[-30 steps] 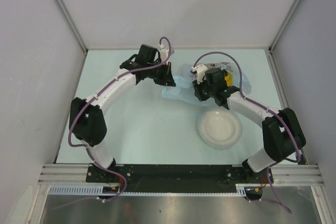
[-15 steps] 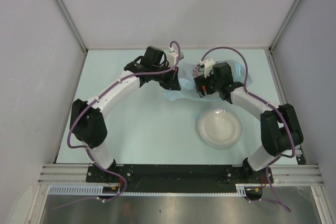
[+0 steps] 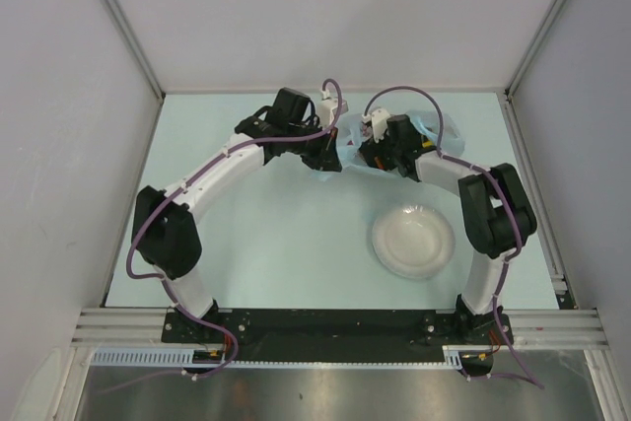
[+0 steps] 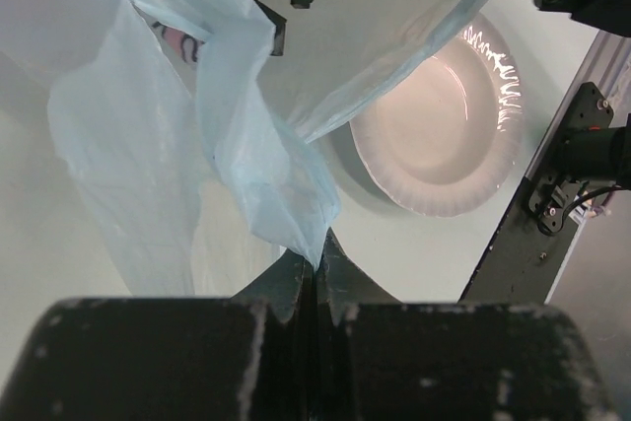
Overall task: Take the fake fruits out of the plastic bag
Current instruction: Take out the fake fruit from the plastic bag, then place the fake fruit on the plate, then take out the fake fruit from the plastic bag.
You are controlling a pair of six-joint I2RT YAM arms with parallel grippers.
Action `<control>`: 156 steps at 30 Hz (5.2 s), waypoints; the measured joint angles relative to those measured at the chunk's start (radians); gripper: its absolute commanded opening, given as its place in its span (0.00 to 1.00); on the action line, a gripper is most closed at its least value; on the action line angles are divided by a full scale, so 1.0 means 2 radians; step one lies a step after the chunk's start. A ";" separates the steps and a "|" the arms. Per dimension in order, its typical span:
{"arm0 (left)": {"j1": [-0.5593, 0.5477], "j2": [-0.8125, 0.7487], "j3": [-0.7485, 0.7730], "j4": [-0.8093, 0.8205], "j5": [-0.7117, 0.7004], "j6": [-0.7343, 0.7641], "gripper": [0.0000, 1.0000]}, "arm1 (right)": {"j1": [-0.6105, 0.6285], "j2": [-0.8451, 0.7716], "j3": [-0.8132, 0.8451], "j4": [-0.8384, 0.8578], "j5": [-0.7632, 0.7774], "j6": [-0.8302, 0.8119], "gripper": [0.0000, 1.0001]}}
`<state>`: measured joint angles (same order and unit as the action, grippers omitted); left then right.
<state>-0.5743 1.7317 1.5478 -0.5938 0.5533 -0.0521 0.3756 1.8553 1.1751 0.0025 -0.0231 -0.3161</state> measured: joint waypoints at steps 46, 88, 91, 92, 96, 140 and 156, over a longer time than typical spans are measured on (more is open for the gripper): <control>0.000 0.008 0.000 -0.005 -0.001 0.015 0.09 | -0.040 -0.114 0.039 -0.613 -0.378 -0.207 0.30; -0.006 0.009 0.027 -0.015 -0.026 0.038 0.02 | -0.039 -0.183 0.068 -0.323 -0.193 0.012 0.46; -0.006 0.008 0.027 -0.014 -0.027 0.034 0.00 | -0.015 -0.150 0.063 -0.286 -0.150 0.018 0.45; -0.006 0.007 0.027 -0.014 -0.027 0.032 0.00 | -0.006 -0.142 0.062 -0.274 -0.138 0.018 0.45; -0.006 0.002 0.027 -0.014 -0.029 0.030 0.00 | 0.024 -0.120 0.062 -0.225 -0.095 0.023 0.48; -0.017 -0.025 -0.028 -0.014 -0.040 0.053 0.00 | 0.022 0.172 0.261 -0.133 0.016 0.052 0.43; -0.018 0.000 -0.006 0.010 -0.083 0.039 0.00 | -0.030 -0.143 0.123 -0.286 -0.171 -0.001 0.37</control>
<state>-0.6106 1.7321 1.5352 -0.5739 0.3874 0.0250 0.3161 1.5700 1.4216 -0.5690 -0.3660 -0.3187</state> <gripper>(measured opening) 0.008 0.697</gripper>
